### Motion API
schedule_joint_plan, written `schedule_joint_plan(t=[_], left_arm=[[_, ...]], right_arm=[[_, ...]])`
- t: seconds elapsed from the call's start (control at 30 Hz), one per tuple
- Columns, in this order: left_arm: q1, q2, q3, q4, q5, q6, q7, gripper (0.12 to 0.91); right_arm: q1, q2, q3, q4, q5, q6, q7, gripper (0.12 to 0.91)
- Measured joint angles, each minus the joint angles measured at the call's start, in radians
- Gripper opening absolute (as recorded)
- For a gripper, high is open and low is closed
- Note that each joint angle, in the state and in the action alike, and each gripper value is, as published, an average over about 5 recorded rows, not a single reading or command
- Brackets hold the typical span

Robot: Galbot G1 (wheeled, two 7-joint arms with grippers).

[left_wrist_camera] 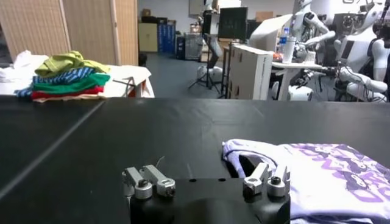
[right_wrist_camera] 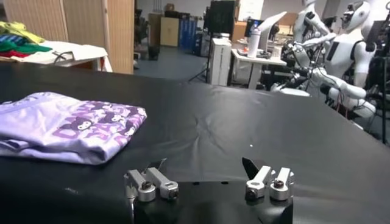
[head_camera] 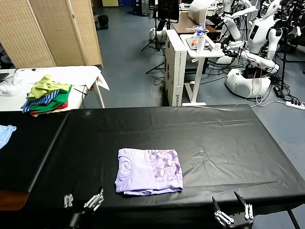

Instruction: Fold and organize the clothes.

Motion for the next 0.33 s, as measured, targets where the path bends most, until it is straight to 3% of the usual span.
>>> schedule_joint_plan(t=[0.33], left_arm=[[0.004, 0.000, -0.001, -0.002, 0.000, -0.001, 0.003, 0.907]], right_arm=[[-0.007, 0.000, 0.000, 0.007, 0.005, -0.008, -0.001, 0.907]])
